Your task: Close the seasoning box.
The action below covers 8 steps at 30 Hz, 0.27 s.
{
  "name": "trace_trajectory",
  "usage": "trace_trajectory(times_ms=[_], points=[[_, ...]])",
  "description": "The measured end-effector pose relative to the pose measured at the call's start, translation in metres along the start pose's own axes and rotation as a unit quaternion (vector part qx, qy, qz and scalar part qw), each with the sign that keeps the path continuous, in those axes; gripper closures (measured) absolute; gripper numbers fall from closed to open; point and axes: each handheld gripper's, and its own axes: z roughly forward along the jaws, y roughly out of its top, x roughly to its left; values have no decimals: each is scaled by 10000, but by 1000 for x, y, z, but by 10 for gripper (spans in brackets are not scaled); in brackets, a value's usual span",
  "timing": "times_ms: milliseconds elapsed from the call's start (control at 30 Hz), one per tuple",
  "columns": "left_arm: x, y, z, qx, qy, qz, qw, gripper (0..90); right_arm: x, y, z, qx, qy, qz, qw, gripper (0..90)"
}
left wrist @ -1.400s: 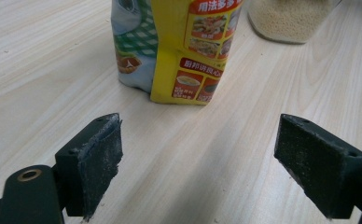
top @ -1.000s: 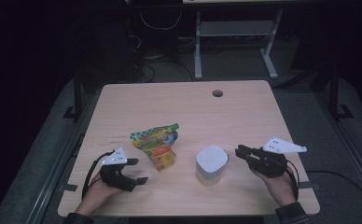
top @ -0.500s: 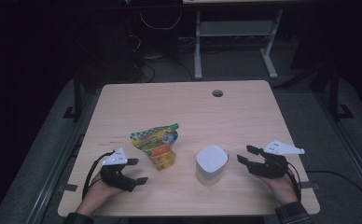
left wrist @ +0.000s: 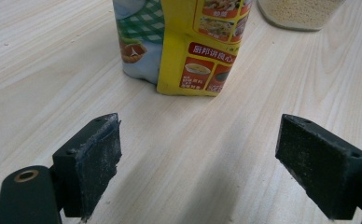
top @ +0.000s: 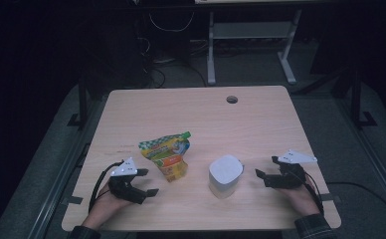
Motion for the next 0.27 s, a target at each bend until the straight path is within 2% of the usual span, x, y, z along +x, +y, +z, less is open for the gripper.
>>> trace_trajectory(times_ms=[267], points=[[1,0,0,2,38,12,10000,139,0,0,-1,-22,-43,35,10000,151]])
